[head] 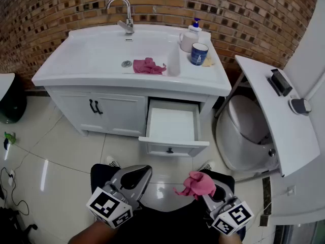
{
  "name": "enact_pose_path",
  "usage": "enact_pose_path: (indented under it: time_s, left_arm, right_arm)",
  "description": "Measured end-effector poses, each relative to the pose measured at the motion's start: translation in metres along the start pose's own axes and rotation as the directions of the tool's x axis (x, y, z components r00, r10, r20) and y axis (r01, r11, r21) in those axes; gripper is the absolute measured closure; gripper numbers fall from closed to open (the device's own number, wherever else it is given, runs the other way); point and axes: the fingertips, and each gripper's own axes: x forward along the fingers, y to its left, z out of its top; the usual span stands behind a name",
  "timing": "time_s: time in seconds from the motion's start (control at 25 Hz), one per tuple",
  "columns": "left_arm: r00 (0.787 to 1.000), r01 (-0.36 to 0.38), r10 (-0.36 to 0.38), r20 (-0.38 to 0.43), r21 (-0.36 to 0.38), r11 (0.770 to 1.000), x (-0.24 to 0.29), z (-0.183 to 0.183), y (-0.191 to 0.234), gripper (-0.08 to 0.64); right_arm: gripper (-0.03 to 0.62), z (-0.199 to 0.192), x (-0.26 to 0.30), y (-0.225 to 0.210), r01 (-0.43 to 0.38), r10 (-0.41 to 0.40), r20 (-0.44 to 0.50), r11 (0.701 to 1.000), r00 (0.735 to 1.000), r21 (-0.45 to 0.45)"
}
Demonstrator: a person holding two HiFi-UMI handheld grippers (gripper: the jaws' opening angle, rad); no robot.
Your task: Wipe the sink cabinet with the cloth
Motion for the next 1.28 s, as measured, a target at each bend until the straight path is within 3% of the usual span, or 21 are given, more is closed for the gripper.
enact_pose_path:
  time_s: [0.36, 0.68, 0.96, 1.08, 1.28]
  left_arm:
    - [1.000, -0.006, 0.006, -0.021, 0.038, 0.999, 0.019, 0.001, 0.023, 0.554]
    - [1.000, -0.004, 0.004, 0.008, 0.051, 0.999, 0.039, 0.021, 0.048, 0.554]
    - [0.999, -0.044, 0.043, 0.009, 0.062, 0.997, 0.055, 0.018, 0.077, 0.554]
    - [0.999, -0.047, 0.046, 0.006, 0.082, 0.996, 0.061, 0.014, 0.082, 0.554]
    - [0.999, -0.038, 0.036, 0.025, 0.071, 0.997, 0.067, 0.009, 0.086, 0.554]
  right_arm:
    - [0.509, 0.022, 0.034, -0.021, 0.045, -0.046, -0.004, 0.989, 0.999, -0.142]
    - [0.509, 0.045, 0.065, -0.037, 0.062, -0.062, 0.007, 0.983, 0.998, -0.173]
    - [0.509, 0.088, 0.092, -0.054, 0.093, -0.080, 0.058, 0.956, 0.995, -0.277]
    - [0.509, 0.103, 0.106, -0.068, 0.121, -0.105, 0.066, 0.935, 0.992, -0.332]
    - [0.509, 0.122, 0.128, -0.102, 0.143, -0.153, 0.020, 0.863, 0.988, -0.485]
